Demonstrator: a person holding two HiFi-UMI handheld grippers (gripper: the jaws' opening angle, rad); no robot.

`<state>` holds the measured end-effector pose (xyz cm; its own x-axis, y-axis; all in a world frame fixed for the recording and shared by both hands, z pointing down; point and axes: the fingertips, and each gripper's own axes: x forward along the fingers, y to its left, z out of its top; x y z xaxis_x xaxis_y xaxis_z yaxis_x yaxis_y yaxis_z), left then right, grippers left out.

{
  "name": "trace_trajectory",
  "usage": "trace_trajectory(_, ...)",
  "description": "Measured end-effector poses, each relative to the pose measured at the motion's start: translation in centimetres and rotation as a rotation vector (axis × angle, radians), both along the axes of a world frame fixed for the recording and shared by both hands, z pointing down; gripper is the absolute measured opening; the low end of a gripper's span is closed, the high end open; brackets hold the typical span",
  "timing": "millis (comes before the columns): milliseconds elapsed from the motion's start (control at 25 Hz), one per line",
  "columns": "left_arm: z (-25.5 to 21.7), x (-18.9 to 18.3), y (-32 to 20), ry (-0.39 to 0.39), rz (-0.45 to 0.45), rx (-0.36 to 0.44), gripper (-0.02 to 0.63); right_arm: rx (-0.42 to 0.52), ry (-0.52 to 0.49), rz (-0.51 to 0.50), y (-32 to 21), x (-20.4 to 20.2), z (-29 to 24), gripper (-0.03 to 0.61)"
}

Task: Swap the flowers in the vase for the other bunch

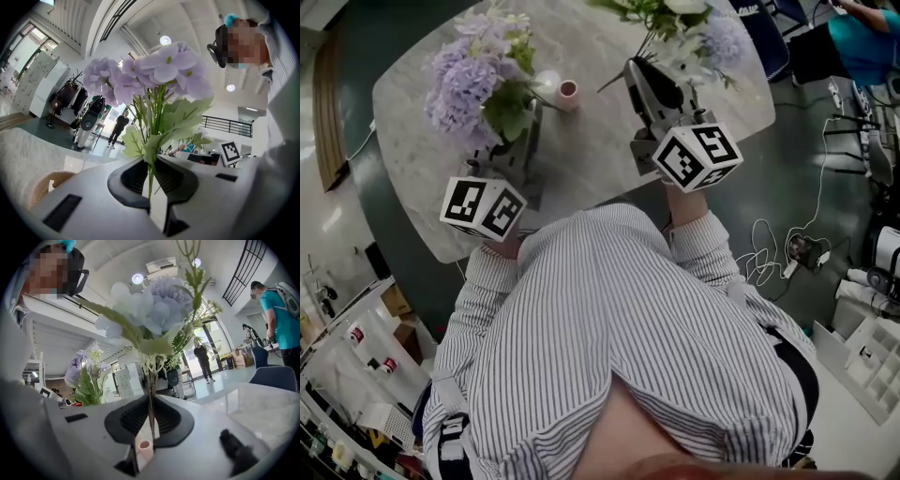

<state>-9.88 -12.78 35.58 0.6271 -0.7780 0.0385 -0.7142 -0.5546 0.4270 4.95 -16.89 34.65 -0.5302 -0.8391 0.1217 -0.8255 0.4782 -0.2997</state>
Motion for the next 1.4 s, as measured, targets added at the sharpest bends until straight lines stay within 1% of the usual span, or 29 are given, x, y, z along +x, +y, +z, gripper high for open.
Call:
trace_trajectory(240,-1.2,-0.7,-1.8,-0.028,-0.035,0.021,0.046,-0.023,-0.019,-0.038,0.1,-0.1,0.1,0.038)
trace_trajectory(480,-1.5,0.4,-2.8,-0.043,-0.046,0.024,0.047,-0.03,0.003,-0.094,0.8,0.4,0.8,0.039)
trace_trajectory(680,-1.7,0.7,-3.6,-0.064,-0.055,0.02,0.046,-0.037,-0.029,-0.126,0.9,0.8,0.7,0.04)
trace_trajectory(840,-1.0,0.8,-4.5,-0.092,-0.054,0.005,0.046,-0.041,-0.027,-0.132,0.4,1.0,1.3,0.039)
trace_trajectory(1080,0.6,1.7,-5.5,-0.124,-0.062,-0.039,0.047,-0.001,-0.038,-0.135,0.6,2.3,1.6,0.038)
trace_trajectory(1200,1.2,1.6,-5.6,-0.125,-0.056,-0.062,0.046,0.011,-0.033,-0.135,0.8,2.4,1.8,0.038)
trace_trajectory(1400,2.5,3.4,-6.3,-0.146,-0.036,-0.1,0.048,0.012,-0.017,-0.138,0.2,3.7,2.4,0.038)
